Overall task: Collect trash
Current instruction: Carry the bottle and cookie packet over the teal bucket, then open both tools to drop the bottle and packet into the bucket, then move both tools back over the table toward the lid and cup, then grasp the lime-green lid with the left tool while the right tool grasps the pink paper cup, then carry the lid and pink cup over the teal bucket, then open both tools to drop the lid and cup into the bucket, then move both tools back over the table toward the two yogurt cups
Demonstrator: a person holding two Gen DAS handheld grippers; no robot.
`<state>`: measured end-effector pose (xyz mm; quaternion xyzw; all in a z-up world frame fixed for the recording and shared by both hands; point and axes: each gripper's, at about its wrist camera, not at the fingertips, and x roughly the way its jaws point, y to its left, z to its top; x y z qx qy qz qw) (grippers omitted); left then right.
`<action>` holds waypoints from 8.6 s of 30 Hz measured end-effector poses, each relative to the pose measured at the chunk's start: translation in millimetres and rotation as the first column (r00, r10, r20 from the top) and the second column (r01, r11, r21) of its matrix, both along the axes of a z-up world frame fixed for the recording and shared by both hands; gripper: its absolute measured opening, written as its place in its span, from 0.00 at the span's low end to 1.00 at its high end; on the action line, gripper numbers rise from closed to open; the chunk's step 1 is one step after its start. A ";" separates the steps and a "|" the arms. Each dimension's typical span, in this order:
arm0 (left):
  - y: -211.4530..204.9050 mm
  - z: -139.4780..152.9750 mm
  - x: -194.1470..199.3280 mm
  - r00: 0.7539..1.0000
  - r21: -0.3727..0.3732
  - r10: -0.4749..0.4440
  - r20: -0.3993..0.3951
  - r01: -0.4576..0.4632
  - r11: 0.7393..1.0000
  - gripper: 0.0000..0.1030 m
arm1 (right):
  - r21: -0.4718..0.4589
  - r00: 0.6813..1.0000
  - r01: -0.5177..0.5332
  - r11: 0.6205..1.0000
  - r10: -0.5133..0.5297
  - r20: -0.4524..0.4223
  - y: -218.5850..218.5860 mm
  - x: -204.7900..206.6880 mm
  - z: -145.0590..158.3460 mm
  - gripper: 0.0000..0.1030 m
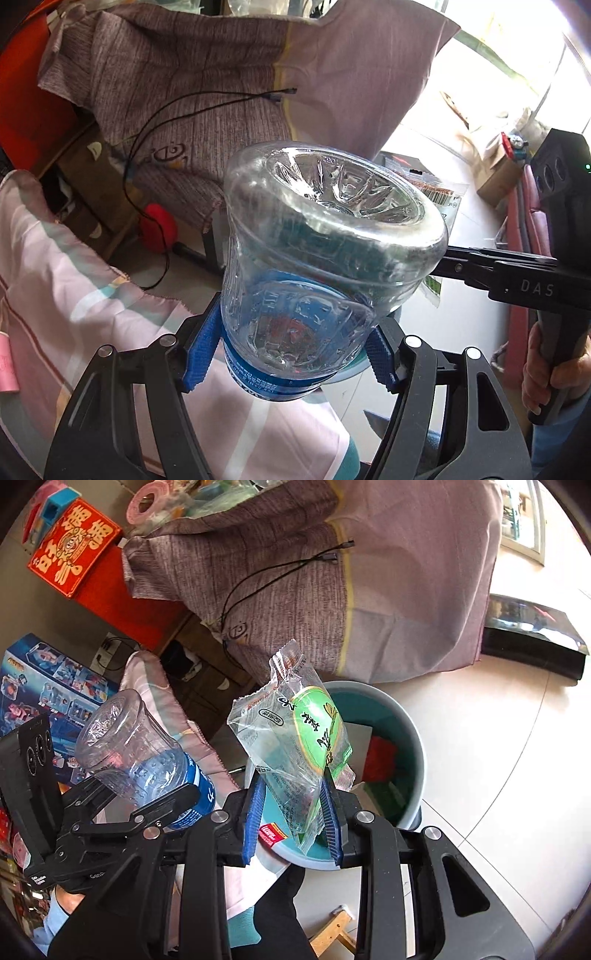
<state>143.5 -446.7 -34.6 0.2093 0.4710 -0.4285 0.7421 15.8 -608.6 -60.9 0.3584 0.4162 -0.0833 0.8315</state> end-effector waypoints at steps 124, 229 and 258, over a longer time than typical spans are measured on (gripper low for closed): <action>446.3 -29.0 111.4 0.749 -0.089 0.662 -0.005 -0.660 0.746 0.54 | -0.096 0.823 -0.511 0.854 0.455 -0.340 371.7 226.6 -15.2 0.85; 7.4 -43.9 5.3 0.995 0.076 0.088 -0.055 -0.084 0.994 0.79 | -0.009 0.976 0.048 0.999 -0.048 -0.211 -8.0 37.8 -36.3 0.81; 185.2 -3.2 16.7 0.931 -0.012 0.366 -0.020 -0.366 0.931 0.90 | -0.099 0.947 -0.258 0.961 0.232 -0.221 162.6 106.4 13.0 0.85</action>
